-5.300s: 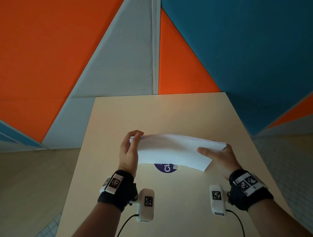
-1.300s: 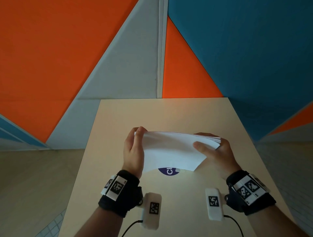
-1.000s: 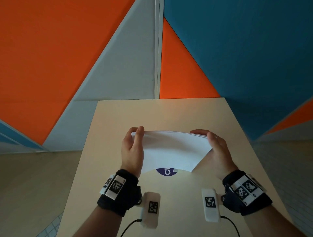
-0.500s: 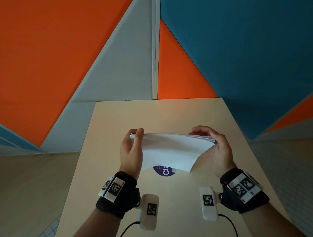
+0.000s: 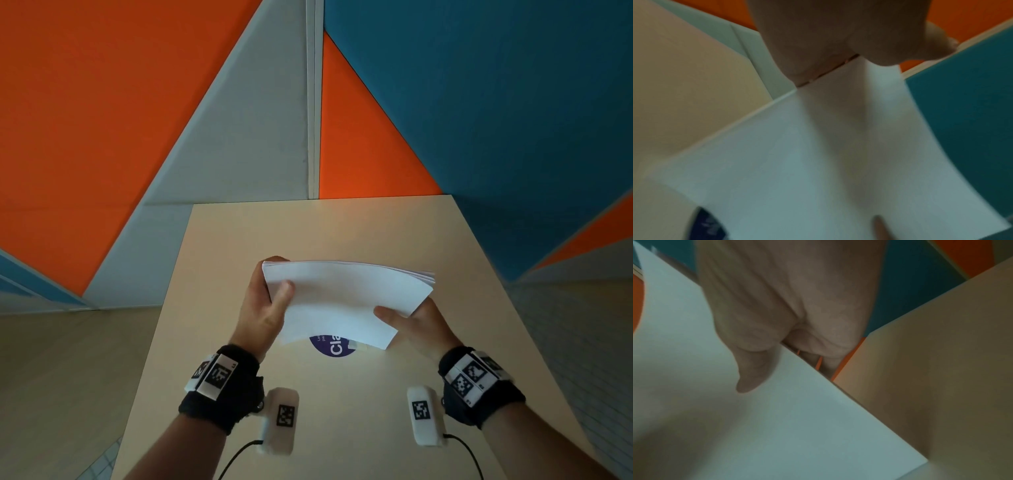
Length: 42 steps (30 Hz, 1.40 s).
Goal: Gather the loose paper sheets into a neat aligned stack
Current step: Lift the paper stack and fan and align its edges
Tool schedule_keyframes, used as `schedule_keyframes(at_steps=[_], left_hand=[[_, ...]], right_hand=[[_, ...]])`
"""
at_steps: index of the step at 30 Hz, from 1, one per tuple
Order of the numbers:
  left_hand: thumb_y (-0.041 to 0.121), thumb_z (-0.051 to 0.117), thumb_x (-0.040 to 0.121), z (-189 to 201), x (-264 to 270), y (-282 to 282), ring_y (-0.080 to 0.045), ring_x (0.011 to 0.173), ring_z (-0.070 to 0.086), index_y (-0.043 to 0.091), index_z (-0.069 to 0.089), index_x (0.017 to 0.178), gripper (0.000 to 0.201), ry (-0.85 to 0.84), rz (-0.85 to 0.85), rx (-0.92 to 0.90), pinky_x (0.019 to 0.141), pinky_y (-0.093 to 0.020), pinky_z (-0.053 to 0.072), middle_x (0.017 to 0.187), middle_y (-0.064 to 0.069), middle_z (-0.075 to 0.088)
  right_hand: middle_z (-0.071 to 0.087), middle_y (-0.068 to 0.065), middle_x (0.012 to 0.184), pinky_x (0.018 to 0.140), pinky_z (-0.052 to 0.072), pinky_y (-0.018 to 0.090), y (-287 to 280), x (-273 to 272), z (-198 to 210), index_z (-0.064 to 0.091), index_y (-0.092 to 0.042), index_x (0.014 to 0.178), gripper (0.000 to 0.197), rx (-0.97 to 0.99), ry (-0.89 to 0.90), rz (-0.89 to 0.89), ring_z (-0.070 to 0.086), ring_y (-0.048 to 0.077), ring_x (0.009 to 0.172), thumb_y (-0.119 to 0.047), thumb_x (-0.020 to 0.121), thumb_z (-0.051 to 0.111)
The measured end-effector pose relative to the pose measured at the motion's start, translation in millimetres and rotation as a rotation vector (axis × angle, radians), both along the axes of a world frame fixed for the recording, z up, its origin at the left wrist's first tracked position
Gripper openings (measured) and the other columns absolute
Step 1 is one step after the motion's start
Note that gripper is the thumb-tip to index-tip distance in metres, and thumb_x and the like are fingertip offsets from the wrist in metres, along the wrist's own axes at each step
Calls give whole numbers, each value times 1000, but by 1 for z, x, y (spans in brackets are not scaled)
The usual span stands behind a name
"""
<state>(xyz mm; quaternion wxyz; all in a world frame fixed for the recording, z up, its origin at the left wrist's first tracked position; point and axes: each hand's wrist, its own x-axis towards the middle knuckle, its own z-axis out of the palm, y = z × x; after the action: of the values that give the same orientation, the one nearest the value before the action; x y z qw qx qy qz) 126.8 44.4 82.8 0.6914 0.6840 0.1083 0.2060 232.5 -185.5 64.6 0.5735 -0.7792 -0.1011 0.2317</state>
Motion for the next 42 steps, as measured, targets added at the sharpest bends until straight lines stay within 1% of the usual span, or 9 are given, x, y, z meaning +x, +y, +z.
schedule_keyframes(at_steps=[5, 11, 16, 21, 27, 30, 33, 38, 42], left_hand=[[24, 73, 75, -56, -4, 14, -15, 96, 71, 18, 68, 107, 32, 397, -61, 161, 88, -39, 56, 99, 4, 76], [18, 61, 92, -76, 3, 16, -8, 83, 68, 24, 73, 93, 13, 552, -82, 128, 79, -24, 48, 94, 7, 75], [17, 61, 92, -75, 4, 19, 11, 66, 60, 23, 73, 82, 17, 492, -64, 103, 67, -6, 46, 71, 21, 73], [20, 60, 93, -91, 2, 17, 1, 72, 63, 27, 72, 85, 16, 557, -76, 143, 71, -16, 46, 81, 13, 74], [19, 59, 93, -92, 7, 22, 8, 67, 61, 23, 70, 85, 14, 548, -77, 155, 68, -11, 45, 82, 10, 71], [21, 58, 93, -103, 6, 22, -13, 83, 63, 16, 73, 100, 17, 634, -92, 197, 80, -27, 47, 95, 0, 73], [22, 59, 93, -106, 6, 25, -22, 96, 66, 18, 72, 109, 21, 663, -112, 238, 87, -32, 50, 103, 0, 73], [26, 61, 82, -89, 2, 31, -21, 102, 70, 38, 70, 94, 19, 574, -155, 143, 92, -42, 54, 105, 2, 76], [22, 66, 76, -79, 2, 30, -25, 94, 74, 24, 74, 98, 24, 548, -142, 78, 86, -45, 58, 97, -4, 78]], right_hand=[[76, 7, 99, 83, 56, 49, 1, 5, -17, 69, -27, 85, 20, -27, 28, 10, 72, 27, 93, -8, 84, 74], [78, 3, 98, 84, 56, 40, 1, 11, -45, 72, -25, 85, 14, -83, 42, 23, 73, 24, 97, -12, 84, 74], [74, -9, 98, 76, 52, 11, -1, 19, -43, 68, -29, 92, 26, 13, 8, 23, 70, -7, 85, -5, 85, 72], [78, -4, 99, 89, 54, 29, 0, 24, -63, 74, -26, 90, 12, -90, 17, 47, 73, 11, 95, -15, 86, 73], [77, -13, 90, 75, 52, 12, 1, 33, -68, 74, -26, 86, 10, -83, 9, 47, 72, -1, 84, -16, 86, 73], [75, -19, 76, 71, 48, 13, 3, 31, -77, 72, -26, 79, 13, -128, 19, 74, 69, -7, 73, -16, 88, 71], [78, -8, 89, 76, 50, 20, 5, 35, -80, 75, -22, 88, 5, -137, 24, 69, 72, 3, 83, -19, 88, 71], [79, -3, 98, 89, 56, 36, 3, 43, -71, 76, -16, 99, 14, -166, 16, 106, 73, 14, 95, -22, 87, 72], [78, 8, 91, 83, 57, 45, 0, 47, -66, 75, -14, 89, 30, -229, -9, 68, 73, 28, 88, -39, 73, 77]])
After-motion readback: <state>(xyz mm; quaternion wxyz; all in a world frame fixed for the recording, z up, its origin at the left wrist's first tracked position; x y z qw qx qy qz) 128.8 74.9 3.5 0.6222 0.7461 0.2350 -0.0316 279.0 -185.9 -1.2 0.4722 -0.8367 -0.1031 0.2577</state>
